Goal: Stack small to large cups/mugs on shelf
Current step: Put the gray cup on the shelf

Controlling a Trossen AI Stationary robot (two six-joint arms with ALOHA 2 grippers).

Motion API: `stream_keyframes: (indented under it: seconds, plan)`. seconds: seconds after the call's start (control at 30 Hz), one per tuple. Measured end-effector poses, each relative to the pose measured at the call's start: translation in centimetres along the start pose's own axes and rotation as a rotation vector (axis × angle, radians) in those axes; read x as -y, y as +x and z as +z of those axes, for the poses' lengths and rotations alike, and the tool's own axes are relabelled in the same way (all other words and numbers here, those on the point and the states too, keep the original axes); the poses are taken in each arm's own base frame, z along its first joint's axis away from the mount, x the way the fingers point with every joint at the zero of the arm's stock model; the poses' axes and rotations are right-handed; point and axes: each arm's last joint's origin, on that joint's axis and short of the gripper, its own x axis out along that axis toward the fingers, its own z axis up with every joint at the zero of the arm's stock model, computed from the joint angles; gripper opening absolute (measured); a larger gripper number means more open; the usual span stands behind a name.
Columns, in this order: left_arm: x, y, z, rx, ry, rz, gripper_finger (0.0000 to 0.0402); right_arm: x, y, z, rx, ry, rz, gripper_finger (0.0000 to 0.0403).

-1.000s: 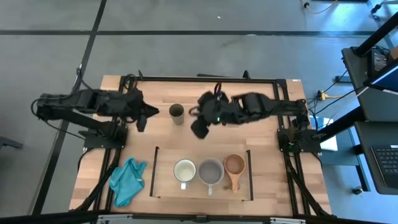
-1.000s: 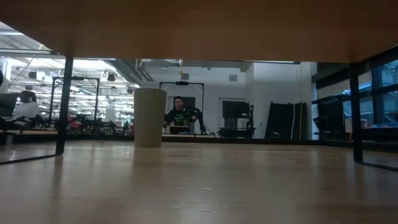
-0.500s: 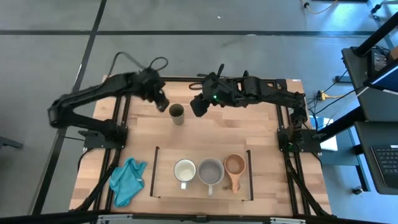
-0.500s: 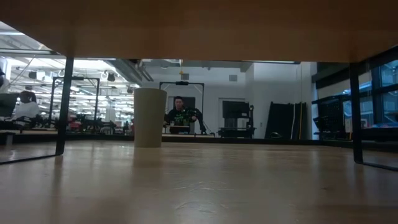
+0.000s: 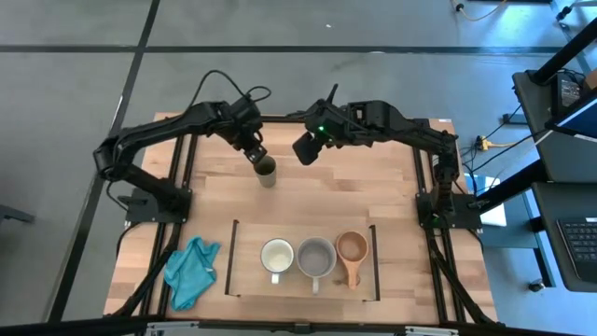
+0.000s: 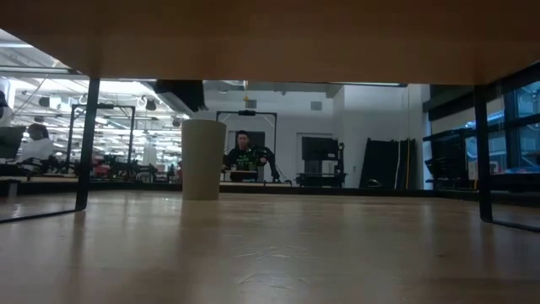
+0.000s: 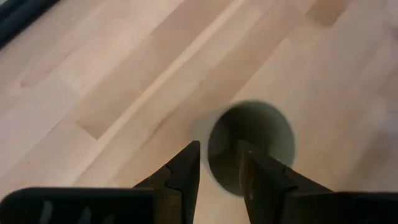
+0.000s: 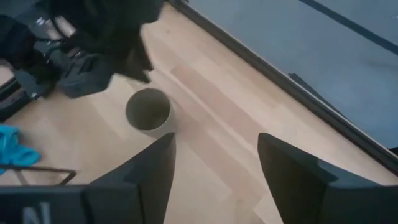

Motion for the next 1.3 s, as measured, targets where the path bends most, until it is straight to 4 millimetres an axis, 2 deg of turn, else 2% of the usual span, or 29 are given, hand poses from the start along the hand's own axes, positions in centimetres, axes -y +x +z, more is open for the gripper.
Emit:
stream_keyframes:
  seconds: [0.2, 0.6, 0.9, 1.17, 1.3]
  plan:
    - [0.0, 1.6, 0.3, -0.055, 0.017, 0.017, 0.0099, 0.4, 0.2, 0.2, -0.014, -0.032, 0.014, 0.0228]
    - [0.5, 3.1, 0.2, -0.116, 0.081, 0.027, 0.0099, 0.5, 0.3, 0.3, -0.015, -0.056, 0.014, 0.0228]
    - [0.3, 5.1, 0.4, -0.172, 0.11, 0.046, 0.0099, 0.5, 0.2, 0.3, -0.016, -0.056, 0.014, 0.0228]
    - [0.0, 5.3, -0.1, -0.227, 0.087, 0.089, 0.0096, 0.5, 0.2, 0.3, -0.02, -0.06, 0.02, 0.0228]
    - [-0.1, 5.2, -0.3, -0.252, 0.076, 0.1, 0.0073, 0.5, 0.3, 0.3, -0.02, -0.063, 0.019, 0.0228]
